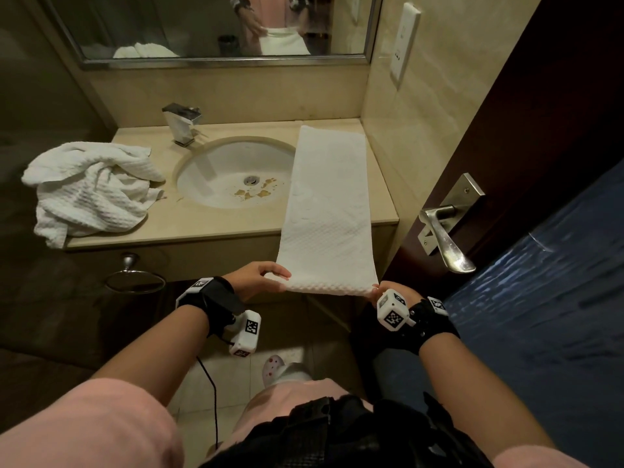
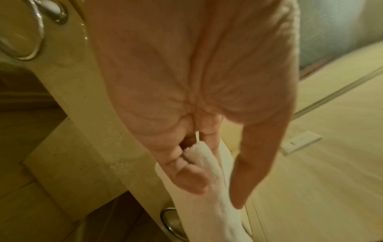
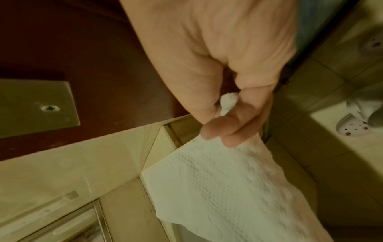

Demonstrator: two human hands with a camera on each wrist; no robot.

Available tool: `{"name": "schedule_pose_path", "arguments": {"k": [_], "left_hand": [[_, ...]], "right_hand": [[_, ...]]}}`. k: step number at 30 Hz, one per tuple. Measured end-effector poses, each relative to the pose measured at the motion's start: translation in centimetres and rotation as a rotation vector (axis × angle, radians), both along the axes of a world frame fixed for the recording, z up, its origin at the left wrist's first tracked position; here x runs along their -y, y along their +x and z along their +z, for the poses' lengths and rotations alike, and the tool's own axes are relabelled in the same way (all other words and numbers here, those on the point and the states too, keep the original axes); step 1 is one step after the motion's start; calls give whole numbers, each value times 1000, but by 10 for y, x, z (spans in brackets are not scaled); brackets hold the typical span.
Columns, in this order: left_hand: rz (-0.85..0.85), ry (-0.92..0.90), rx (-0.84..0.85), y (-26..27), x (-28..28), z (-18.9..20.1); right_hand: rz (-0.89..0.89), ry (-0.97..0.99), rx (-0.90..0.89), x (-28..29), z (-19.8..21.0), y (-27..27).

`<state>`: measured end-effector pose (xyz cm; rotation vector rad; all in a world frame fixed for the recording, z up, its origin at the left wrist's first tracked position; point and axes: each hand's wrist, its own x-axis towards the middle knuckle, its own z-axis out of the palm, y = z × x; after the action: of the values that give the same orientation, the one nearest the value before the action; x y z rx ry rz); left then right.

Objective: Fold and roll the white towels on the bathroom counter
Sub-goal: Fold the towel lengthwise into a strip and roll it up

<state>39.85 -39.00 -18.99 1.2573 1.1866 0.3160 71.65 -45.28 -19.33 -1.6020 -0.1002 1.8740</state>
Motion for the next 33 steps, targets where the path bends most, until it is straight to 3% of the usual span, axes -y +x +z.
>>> {"name": "schedule_pose_path", "arguments": {"k": [2, 6, 11, 15, 21, 26, 33], "left_hand": [[15, 103, -66, 0, 0, -3], [202, 114, 13, 7, 6, -8], [227, 145, -21, 13, 5, -12], [309, 112, 13, 17, 3, -17], [426, -25, 86, 25, 2, -19], [486, -40, 59, 28, -1, -19], [591, 19, -59, 27, -5, -29]], "right_hand": [[-5, 29, 4, 2, -8, 1], [-97, 39, -79, 4, -13, 1], [-129, -29, -169, 1, -8, 2], [-142, 92, -113, 8, -5, 1], [181, 303, 135, 13, -9, 6], [111, 339, 272, 8, -23, 3], [-91, 278, 245, 0, -41, -4]]}}
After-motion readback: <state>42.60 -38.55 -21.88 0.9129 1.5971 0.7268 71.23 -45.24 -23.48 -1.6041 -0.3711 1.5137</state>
